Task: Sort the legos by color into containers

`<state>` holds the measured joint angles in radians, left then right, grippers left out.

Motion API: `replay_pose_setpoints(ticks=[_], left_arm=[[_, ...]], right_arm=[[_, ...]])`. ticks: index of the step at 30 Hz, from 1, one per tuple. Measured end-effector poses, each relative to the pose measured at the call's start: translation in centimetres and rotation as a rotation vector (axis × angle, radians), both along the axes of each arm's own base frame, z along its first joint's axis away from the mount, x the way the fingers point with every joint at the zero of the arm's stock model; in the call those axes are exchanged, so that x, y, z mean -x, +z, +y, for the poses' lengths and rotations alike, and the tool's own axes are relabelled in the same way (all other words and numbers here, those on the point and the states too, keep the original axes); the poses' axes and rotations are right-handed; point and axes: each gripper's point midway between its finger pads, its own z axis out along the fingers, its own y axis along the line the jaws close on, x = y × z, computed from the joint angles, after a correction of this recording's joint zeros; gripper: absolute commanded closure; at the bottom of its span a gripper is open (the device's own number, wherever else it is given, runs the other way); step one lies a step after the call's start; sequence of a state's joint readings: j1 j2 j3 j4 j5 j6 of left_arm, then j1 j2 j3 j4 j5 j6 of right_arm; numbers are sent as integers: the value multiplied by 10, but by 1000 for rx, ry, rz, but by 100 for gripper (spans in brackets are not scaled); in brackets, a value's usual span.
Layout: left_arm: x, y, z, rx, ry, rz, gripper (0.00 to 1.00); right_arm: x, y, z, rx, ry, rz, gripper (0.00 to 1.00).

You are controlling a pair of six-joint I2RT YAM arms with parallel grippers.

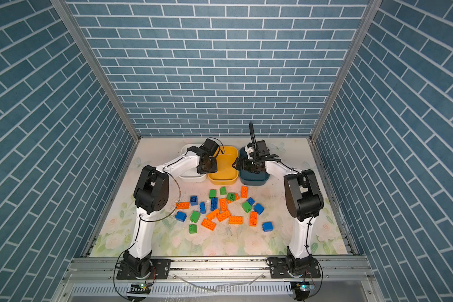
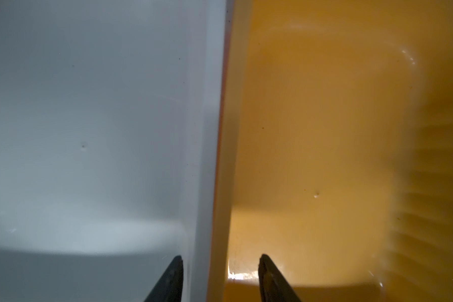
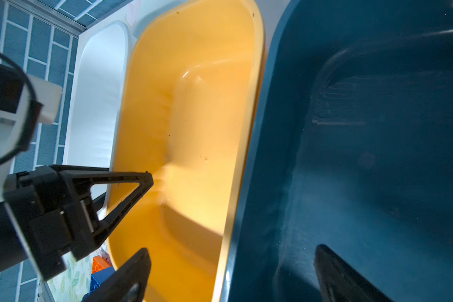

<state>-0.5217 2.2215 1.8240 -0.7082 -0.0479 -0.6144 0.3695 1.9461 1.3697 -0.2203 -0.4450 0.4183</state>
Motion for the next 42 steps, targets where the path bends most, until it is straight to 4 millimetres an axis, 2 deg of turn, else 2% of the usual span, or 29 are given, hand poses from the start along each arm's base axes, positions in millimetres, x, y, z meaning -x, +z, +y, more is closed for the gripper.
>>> replay_pose_setpoints(ticks=[4,9,15,20,26,29,32,35,42], left_arm=[[5,3,-4,40,-6,3,43],[12,9,-8,84,-8,10,38],[19,23,-5,106,1,-10,18],[27,49,1,122,-6,-63,1],[41,99,16,156,-7,-186,1],[48,114,25,150,0,-239,1],[54,117,34,134,9,-261,1],[57,111,41,111,19,-256,1],[57,107,47,94,29,-248,1]], right_arm=[[7,10,-5,6,-8,-13,2],[33,28,-24,36,-44,-39,3],[66,36,-54,115,-144,-61,15],[96,22,-61,190,-195,-40,20],[118,7,-45,249,-186,-27,25],[123,-6,-37,296,-177,-17,25],[128,-29,-35,361,-176,15,30],[129,-49,-33,432,-172,39,34],[119,-67,-27,516,-190,30,47]])
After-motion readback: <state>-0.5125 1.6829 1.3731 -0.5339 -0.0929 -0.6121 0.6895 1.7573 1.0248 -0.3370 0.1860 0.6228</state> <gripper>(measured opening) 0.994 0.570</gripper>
